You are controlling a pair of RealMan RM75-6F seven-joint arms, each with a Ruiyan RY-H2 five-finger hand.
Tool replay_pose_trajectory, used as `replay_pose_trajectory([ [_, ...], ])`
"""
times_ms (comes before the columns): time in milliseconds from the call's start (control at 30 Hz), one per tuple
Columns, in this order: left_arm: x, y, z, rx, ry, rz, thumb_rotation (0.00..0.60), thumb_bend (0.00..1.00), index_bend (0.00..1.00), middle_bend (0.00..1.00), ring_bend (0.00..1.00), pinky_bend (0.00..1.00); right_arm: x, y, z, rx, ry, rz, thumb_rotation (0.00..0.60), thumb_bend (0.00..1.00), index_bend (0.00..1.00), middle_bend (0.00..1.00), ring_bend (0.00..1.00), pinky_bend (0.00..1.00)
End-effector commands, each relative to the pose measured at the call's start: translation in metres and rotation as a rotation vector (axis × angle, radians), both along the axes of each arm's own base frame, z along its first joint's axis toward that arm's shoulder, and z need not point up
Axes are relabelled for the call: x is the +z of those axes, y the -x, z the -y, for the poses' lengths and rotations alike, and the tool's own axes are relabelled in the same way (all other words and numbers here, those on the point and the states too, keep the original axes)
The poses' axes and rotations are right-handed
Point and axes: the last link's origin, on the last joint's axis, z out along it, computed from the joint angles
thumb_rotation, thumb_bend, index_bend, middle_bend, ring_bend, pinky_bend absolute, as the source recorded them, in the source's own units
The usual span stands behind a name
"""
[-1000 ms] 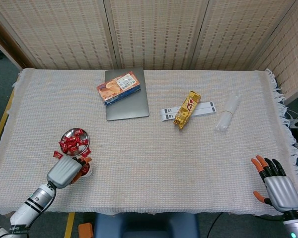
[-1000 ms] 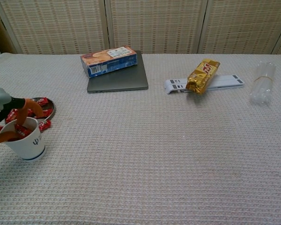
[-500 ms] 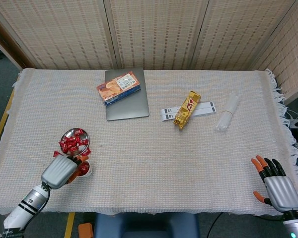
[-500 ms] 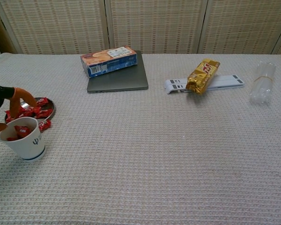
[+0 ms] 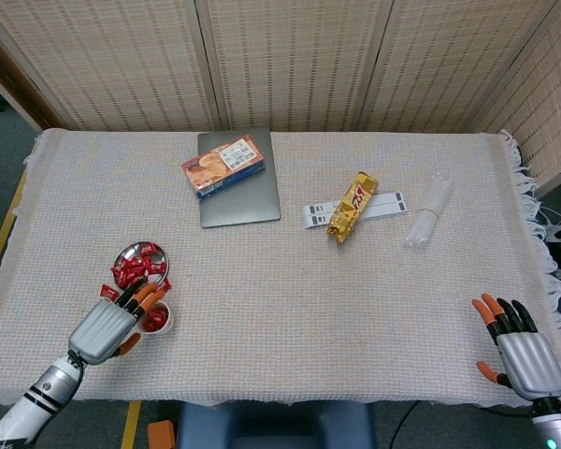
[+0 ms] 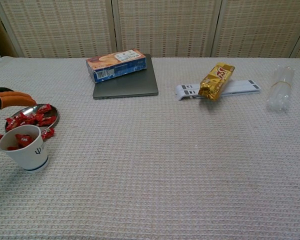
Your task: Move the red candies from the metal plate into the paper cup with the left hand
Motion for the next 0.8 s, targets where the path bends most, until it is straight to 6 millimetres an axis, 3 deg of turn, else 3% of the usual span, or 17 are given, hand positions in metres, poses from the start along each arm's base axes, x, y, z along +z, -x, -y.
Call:
replay_pose_trajectory([
  [33, -0.003, 0.002, -0.007, 0.023, 0.008, -0.006, 0.600, 0.37, 0.00, 0.00, 0.00, 0.99, 0.000, 0.000, 0.000, -0.001, 0.000, -0.001, 0.600, 0.11, 0.00, 0.00, 0.00, 0.00],
  [300, -0.016, 0.010, -0.011, 0.084, 0.079, -0.066, 0.600, 0.36, 0.00, 0.00, 0.01, 0.99, -0.001, 0.001, 0.002, -0.006, -0.002, -0.004, 0.600, 0.11, 0.00, 0.00, 0.00, 0.00],
  [533, -0.018, 0.007, -0.012, 0.080, 0.073, -0.064, 0.600, 0.36, 0.02, 0.02, 0.14, 0.99, -0.001, 0.001, 0.002, -0.008, -0.002, -0.004, 0.600, 0.11, 0.00, 0.00, 0.00, 0.00],
  [700, -0.025, 0.009, -0.015, 0.079, 0.060, -0.032, 0.600, 0.36, 0.15, 0.18, 0.30, 0.99, -0.001, 0.001, 0.001, -0.008, 0.000, -0.001, 0.600, 0.11, 0.00, 0.00, 0.00, 0.00],
  [800, -0.029, 0.010, -0.015, 0.072, 0.068, -0.029, 0.600, 0.36, 0.20, 0.24, 0.33, 0.99, -0.001, 0.001, 0.001, -0.007, -0.001, -0.002, 0.600, 0.11, 0.00, 0.00, 0.00, 0.00],
])
